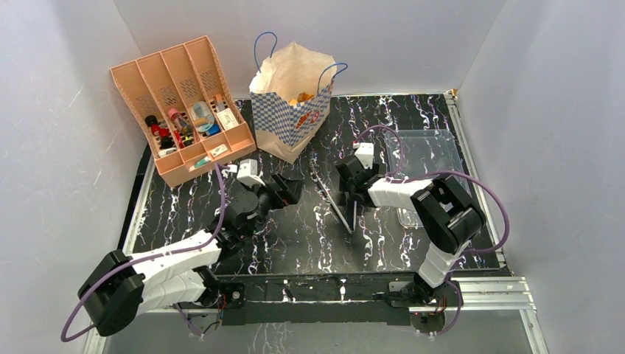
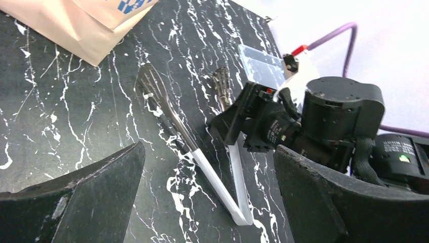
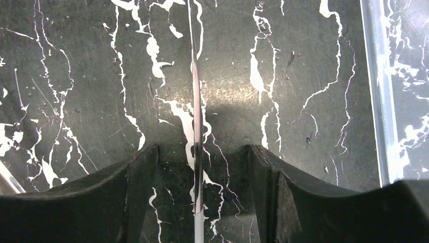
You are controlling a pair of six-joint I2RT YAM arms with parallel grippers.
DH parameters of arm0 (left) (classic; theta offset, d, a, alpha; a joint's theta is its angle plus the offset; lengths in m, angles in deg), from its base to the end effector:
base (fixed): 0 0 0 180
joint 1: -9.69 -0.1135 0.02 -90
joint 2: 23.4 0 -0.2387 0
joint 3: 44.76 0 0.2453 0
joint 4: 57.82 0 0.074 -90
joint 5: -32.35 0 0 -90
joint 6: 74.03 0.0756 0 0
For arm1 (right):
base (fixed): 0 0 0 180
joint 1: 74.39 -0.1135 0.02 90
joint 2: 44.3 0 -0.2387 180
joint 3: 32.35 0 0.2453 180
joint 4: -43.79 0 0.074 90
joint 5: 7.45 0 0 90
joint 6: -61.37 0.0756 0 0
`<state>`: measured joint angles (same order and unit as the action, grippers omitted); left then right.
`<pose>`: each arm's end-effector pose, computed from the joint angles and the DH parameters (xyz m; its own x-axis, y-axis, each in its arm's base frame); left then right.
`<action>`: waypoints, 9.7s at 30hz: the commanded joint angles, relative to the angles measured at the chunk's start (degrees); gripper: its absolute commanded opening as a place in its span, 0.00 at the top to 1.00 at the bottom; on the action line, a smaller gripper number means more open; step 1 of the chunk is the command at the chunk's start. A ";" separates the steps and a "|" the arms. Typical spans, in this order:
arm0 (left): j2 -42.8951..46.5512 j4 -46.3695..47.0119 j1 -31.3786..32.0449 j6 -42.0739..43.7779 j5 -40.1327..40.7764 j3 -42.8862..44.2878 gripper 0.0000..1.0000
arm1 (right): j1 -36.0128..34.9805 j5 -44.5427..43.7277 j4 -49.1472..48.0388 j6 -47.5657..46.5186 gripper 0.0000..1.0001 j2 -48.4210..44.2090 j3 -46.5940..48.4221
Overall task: Take the fake bread out of the paper bag
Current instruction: Place the clamp at the center of the board, then adjust the container at the center of the board, then adjust the paper bag at the center of the board, then pick up the clamp at the center of the board.
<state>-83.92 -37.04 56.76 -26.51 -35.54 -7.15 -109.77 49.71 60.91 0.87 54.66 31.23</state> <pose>0.2064 -0.1801 0.2204 -0.3038 -0.5921 -0.7465 0.2943 0.6869 -0.6645 0.3017 0.1639 0.0982 -0.6700 0.0317 -0.7417 0.1294 0.9888 -0.0747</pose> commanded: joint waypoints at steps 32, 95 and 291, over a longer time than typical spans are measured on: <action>14.63 -16.34 -0.43 13.56 8.36 8.71 0.19 | 16.48 -3.98 10.13 1.03 0.42 10.54 14.61; 3.06 -10.93 -0.85 17.50 15.14 10.48 0.19 | 24.83 9.18 14.58 55.85 0.96 48.32 73.72; -50.31 0.68 -20.75 51.75 -0.31 82.87 1.00 | -24.82 -28.78 29.30 9.65 0.78 -42.55 5.61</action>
<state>-134.01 -42.24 35.85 26.34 -39.78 71.26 -134.29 21.36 93.10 9.30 11.04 36.80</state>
